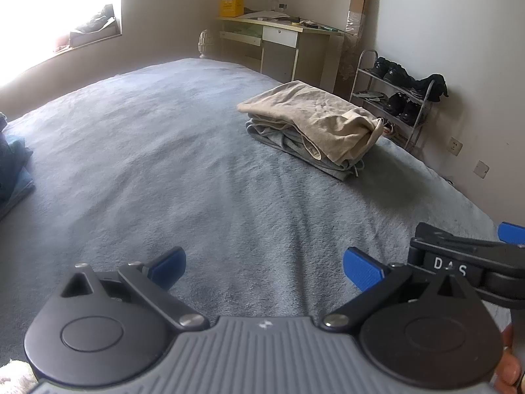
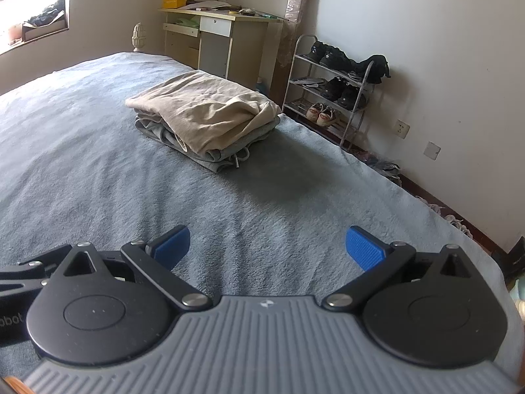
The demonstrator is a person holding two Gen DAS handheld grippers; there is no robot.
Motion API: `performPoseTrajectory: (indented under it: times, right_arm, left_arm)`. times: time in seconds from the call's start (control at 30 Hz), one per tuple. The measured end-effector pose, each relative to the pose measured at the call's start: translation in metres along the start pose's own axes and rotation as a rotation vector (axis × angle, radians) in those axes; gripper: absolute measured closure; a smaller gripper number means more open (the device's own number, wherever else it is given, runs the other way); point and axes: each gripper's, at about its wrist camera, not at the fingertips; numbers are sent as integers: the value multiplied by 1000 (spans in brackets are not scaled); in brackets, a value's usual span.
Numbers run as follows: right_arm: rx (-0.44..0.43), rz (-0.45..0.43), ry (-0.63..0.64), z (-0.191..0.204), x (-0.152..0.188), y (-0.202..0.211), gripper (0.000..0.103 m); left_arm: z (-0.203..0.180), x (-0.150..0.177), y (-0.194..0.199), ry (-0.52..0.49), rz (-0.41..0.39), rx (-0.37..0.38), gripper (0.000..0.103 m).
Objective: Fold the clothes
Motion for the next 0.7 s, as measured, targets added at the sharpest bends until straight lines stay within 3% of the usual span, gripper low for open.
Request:
performPoseTrajectory:
  times: [0.7]
  right_arm:
    - [3,4,6,2,0,0,1]
  left_arm:
    - [3,-3,-1,5,4,2,0]
Point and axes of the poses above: each gripper's, at about its wrist camera, not at the fingertips, and y roughly against the way its jaws point, z to its left, x to its underside, and after that the axes turned 8 degrees about -x, right-handed
